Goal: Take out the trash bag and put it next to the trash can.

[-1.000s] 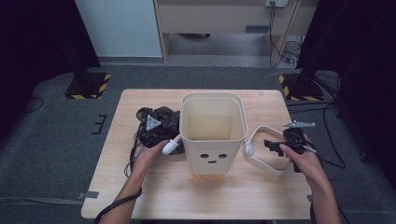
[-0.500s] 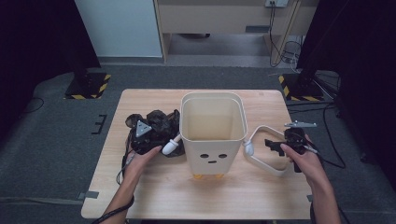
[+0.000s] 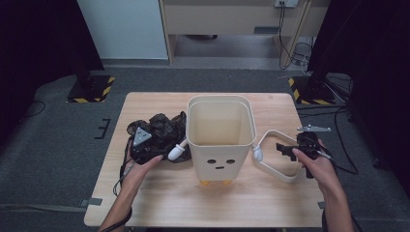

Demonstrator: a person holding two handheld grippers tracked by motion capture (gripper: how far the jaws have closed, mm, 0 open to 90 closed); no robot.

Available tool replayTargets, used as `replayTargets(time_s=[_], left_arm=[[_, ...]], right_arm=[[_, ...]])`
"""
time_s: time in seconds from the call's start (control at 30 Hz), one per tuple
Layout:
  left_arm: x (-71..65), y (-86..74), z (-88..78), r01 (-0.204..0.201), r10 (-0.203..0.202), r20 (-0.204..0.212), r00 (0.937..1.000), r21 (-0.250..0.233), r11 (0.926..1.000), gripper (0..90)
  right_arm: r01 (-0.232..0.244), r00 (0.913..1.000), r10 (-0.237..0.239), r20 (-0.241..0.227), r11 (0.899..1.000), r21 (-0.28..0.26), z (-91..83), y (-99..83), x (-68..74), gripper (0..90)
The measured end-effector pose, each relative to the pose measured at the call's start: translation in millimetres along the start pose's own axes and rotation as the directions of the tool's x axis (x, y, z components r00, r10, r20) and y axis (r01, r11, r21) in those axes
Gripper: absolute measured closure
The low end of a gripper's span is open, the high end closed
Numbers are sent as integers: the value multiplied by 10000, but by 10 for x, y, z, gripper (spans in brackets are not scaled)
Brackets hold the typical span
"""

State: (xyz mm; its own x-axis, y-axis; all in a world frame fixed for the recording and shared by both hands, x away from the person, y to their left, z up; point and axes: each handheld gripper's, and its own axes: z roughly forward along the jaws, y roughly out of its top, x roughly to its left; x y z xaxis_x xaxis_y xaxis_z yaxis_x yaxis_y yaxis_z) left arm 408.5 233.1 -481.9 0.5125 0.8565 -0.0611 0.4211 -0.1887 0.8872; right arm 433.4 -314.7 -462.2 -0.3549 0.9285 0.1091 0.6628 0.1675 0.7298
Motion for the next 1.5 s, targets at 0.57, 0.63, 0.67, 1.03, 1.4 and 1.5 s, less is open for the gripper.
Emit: replayTargets(time_s=[0.57, 0.63, 0.67, 1.03, 1.4, 1.5], left_arm=[[38, -150, -271, 2, 2, -162, 9999, 295, 9996, 26], [33, -159, -295, -33, 39, -178, 9998, 325, 9995, 25], [31, -160, -308, -24, 28, -150, 9999, 291, 9996, 25], [2, -215, -321, -120, 124, -133, 9998, 334, 9994, 26], [-10, -236, -334, -341, 349, -178, 9992, 448, 9984, 27], [-16, -246, -330, -344, 354, -200, 9992, 476, 9983, 27]], right_arm=[[-90, 9984, 128, 556, 9976, -693, -65, -10, -164, 113], [-136, 9979, 187, 613, 9964, -831, -69, -17, -198, 135], [-190, 9976, 245, 644, 9962, -846, -75, -22, -214, 142], [-347, 9883, 494, 1446, 9942, -1022, -68, -132, -471, 370], [-302, 9818, 346, 1865, 9992, -264, 114, -355, -638, 554], [-178, 9823, 187, 1863, 9998, -63, 153, -391, -667, 568]])
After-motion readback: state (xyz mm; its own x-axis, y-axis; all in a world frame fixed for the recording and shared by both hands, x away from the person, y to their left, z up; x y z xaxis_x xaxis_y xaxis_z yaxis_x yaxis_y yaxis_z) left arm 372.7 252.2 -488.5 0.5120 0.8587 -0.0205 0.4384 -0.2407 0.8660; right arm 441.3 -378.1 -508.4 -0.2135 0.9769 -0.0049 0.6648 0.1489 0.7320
